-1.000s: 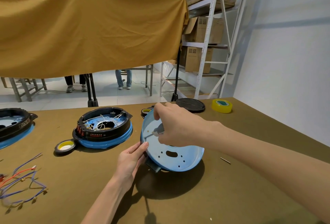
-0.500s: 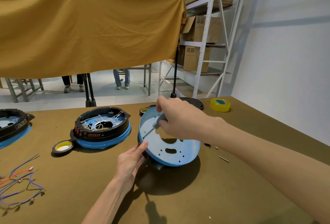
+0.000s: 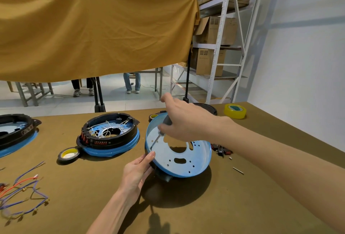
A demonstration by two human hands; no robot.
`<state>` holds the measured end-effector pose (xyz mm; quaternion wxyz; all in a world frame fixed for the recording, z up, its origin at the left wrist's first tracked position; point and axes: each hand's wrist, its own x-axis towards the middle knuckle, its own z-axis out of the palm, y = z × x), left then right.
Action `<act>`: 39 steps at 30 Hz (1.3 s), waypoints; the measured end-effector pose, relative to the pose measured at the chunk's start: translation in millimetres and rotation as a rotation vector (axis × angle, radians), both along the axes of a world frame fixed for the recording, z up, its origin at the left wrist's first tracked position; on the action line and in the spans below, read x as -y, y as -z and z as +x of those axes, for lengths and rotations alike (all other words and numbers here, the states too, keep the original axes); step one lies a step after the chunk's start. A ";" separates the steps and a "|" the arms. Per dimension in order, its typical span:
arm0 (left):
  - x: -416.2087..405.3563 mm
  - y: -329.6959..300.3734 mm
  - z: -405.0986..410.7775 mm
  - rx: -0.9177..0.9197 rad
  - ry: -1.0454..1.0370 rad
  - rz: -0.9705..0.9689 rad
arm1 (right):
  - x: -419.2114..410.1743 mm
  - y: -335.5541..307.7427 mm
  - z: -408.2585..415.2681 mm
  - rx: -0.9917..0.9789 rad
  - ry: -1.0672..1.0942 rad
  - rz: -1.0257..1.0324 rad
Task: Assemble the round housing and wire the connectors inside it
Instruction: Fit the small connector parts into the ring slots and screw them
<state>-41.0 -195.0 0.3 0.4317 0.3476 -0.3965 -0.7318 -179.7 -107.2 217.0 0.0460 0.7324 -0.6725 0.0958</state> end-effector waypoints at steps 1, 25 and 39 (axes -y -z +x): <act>0.0 -0.1 0.3 0.002 -0.004 0.001 | 0.3 -2.5 -0.3 0.053 -0.019 0.051; 3.5 4.2 -2.4 0.011 -0.030 0.027 | 21.0 4.5 -0.5 0.093 -0.063 -0.007; -1.6 0.6 1.5 0.018 -0.010 0.004 | 26.9 8.0 -0.9 0.020 -0.097 -0.052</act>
